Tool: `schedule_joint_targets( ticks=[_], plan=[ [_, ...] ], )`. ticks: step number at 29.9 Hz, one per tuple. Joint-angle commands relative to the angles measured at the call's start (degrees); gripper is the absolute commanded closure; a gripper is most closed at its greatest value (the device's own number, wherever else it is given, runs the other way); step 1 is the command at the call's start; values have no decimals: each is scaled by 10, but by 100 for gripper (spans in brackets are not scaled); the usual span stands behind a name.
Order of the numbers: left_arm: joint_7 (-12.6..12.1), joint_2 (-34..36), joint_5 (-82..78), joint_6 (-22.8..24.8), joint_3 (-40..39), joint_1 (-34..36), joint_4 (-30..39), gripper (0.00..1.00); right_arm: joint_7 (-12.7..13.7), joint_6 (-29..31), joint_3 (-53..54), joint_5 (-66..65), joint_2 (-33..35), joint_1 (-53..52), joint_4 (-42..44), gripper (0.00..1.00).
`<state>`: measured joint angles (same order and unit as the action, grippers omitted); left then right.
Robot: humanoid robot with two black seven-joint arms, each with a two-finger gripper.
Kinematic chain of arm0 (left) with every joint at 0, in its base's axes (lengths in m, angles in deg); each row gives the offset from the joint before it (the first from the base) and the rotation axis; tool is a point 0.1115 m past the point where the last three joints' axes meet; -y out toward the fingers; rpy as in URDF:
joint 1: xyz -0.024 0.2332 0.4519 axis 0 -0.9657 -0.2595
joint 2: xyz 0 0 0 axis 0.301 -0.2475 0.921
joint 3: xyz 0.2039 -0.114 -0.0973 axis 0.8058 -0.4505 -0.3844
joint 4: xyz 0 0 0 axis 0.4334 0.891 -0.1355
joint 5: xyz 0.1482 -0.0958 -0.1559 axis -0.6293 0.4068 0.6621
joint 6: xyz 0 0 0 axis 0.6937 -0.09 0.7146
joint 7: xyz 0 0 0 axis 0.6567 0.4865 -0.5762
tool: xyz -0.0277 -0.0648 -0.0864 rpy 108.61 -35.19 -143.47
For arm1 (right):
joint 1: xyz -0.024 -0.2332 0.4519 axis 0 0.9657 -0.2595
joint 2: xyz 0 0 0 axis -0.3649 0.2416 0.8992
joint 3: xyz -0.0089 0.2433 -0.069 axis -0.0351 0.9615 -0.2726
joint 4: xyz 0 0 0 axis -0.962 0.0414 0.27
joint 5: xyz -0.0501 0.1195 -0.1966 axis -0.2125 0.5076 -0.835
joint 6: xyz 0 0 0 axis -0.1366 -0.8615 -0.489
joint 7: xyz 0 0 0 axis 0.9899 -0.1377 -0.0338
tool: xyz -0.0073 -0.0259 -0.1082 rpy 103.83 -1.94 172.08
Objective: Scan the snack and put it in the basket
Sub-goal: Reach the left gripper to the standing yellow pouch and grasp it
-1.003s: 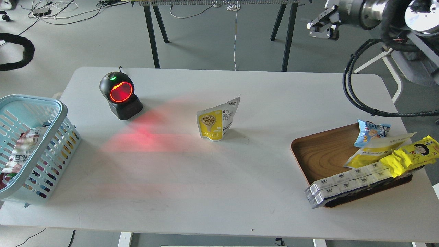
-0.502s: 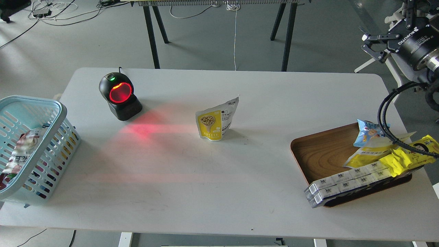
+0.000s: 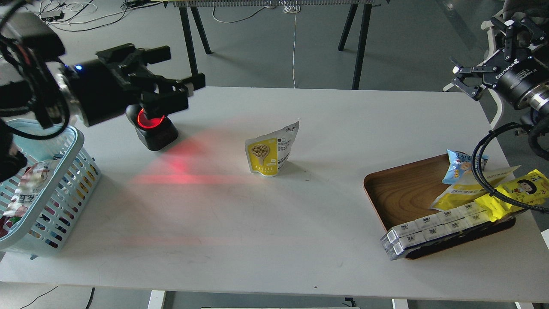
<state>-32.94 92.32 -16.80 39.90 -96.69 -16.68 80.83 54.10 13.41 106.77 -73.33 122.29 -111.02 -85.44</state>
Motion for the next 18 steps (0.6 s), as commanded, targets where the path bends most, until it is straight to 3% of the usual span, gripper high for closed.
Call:
schedule_joint_targets(
  ticks=[1, 8, 18],
  plan=[
    [-5, -85, -153, 3, -2, -18, -6, 0, 0, 0, -1, 0, 1, 1, -1, 1],
    [-26, -207, -253, 89, -4, -20, -56, 0, 0, 0, -2, 0, 3, 1, -3, 2],
    [-27, -311, -253, 137, 0, -25, -160, 3, 0, 0, -4, 0, 0, 2, -5, 2]
  ],
)
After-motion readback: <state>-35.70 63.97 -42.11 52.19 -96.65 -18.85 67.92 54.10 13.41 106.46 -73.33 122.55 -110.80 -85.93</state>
